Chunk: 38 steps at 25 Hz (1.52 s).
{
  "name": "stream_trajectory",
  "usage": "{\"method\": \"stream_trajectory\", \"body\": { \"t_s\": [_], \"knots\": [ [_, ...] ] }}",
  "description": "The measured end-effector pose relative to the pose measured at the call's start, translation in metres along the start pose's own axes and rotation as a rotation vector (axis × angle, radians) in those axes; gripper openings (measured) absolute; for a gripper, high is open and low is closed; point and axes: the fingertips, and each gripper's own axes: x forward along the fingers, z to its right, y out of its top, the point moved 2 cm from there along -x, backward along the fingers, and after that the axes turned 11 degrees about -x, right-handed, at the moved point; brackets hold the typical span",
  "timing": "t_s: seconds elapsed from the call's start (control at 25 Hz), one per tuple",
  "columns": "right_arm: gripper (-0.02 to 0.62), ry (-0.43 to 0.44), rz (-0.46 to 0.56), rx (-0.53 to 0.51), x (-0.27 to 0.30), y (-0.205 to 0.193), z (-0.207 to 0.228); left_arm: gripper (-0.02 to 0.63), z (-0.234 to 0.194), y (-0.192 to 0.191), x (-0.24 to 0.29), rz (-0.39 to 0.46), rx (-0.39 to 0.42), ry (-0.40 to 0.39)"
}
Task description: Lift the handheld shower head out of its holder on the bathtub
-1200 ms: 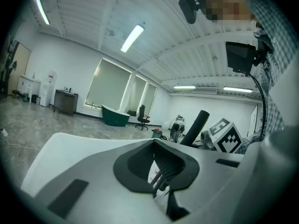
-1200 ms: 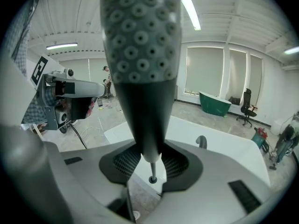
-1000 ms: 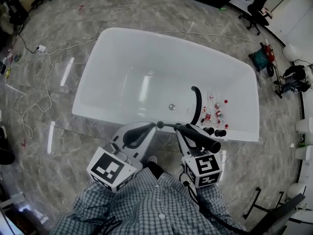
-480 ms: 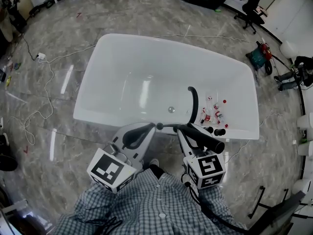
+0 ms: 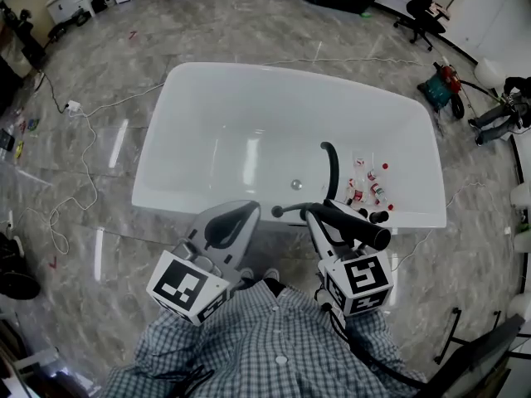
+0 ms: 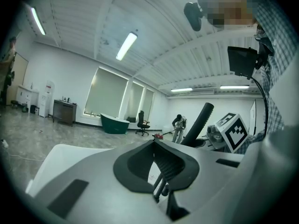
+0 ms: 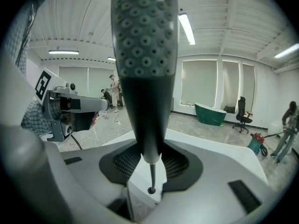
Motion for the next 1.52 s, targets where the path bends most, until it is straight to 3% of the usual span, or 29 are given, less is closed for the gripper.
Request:
{"method": "stream_trajectory", "body": {
  "t_s": [1.52],
  "knots": [
    [0.135, -0.004, 0.025, -0.016, -0.0079, 0.0038, 0.0004, 0.002, 0.0043, -0.0032, -0.0028, 0.002, 0.013, 0.012]
  ]
}}
